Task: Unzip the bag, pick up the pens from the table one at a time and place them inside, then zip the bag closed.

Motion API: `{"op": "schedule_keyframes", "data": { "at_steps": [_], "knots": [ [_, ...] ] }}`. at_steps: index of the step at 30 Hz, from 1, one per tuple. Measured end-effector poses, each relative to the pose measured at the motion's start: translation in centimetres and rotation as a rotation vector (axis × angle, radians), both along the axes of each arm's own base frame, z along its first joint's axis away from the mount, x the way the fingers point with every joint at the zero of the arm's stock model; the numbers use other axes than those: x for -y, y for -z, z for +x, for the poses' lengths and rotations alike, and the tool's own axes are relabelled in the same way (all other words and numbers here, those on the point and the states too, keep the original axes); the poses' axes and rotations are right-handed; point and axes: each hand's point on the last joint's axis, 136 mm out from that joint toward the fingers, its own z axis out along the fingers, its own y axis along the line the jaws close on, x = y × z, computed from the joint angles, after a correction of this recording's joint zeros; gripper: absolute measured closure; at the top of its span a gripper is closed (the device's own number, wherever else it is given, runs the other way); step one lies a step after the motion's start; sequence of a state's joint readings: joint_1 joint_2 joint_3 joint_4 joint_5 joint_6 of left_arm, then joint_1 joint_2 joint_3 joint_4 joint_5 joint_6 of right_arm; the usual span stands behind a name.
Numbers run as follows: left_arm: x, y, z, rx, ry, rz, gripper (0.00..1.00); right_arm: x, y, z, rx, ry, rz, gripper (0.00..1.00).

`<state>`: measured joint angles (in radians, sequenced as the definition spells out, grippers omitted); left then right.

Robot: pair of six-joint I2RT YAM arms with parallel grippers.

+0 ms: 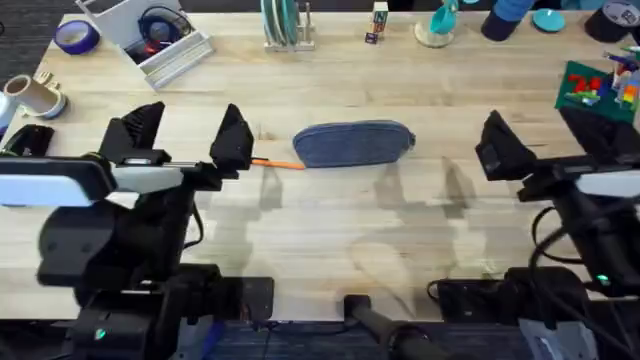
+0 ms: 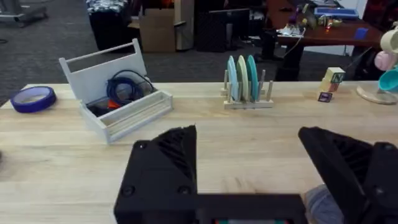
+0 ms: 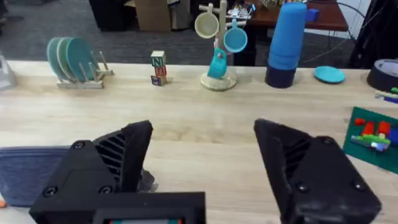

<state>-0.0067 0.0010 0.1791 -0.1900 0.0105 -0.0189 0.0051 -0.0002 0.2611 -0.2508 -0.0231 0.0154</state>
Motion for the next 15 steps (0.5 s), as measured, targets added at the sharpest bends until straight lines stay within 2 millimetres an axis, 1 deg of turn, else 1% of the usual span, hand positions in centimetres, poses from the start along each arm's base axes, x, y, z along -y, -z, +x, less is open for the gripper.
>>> {"op": "schedule_keyframes", "data": {
  "at_steps": [5, 8, 15],
  "knots": [
    [0.0, -1.4, -0.9, -0.020, 0.000, 0.000, 0.008, -0.1, -1.7, -0.8, 0.007, -0.004, 0.002, 0.005],
    [0.0, -2.5, -1.2, -0.031, 0.000, 0.000, 0.008, -0.3, -2.3, -1.0, -0.017, -0.018, 0.009, 0.006],
    [0.0, -4.3, -1.4, -0.095, 0.000, 0.000, 0.008, -1.2, -2.7, 0.2, -0.131, -0.066, 0.023, 0.006]
  ]
}}
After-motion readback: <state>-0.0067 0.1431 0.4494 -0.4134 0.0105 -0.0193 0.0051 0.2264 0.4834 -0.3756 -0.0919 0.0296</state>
